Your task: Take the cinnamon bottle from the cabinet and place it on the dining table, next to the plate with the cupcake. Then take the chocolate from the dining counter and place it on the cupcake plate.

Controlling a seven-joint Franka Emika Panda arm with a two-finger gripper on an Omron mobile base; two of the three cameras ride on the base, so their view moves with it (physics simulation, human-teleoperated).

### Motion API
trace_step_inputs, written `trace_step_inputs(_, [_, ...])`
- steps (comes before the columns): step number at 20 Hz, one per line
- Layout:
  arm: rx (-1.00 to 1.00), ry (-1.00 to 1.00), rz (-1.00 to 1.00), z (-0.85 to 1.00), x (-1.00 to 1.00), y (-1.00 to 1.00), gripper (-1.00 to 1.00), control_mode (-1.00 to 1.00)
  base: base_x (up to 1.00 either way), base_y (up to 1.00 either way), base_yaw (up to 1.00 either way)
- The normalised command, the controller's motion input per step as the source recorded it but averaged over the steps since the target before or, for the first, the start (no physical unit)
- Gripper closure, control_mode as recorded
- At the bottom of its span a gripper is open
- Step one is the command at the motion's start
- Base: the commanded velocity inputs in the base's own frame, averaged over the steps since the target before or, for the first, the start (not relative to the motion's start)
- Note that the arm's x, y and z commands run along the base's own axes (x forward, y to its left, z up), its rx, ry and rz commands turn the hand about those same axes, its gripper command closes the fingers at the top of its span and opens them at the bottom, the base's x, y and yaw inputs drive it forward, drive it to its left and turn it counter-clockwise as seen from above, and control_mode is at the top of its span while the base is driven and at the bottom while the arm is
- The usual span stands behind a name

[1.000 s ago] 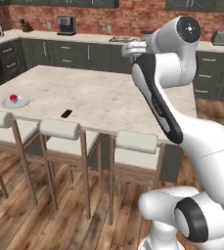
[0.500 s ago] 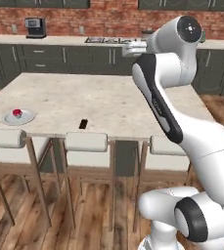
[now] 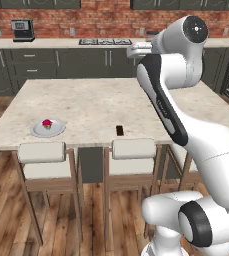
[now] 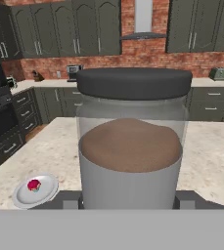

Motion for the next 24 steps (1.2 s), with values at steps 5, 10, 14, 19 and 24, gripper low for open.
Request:
trace_step_inputs(5, [0.0, 0.0, 0.0, 0.0, 0.0, 0.0, 1.0, 1.0, 0.19, 0.98, -0.27])
trace_step_inputs(10, [0.0, 0.0, 0.0, 0.0, 0.0, 0.0, 1.0, 1.0, 0.39, 0.66, -0.23])
trace_step_inputs(14, [0.0, 0.0, 0.0, 0.0, 0.0, 0.0, 1.0, 1.0, 0.69, 0.18, -0.24])
trace_step_inputs(19, [0.0, 0.0, 0.0, 0.0, 0.0, 0.0, 1.0, 1.0, 0.7, 0.3, -0.26])
trace_step_inputs(24, [0.0, 0.0, 0.0, 0.0, 0.0, 0.0, 1.0, 1.0, 0.52, 0.45, -0.22])
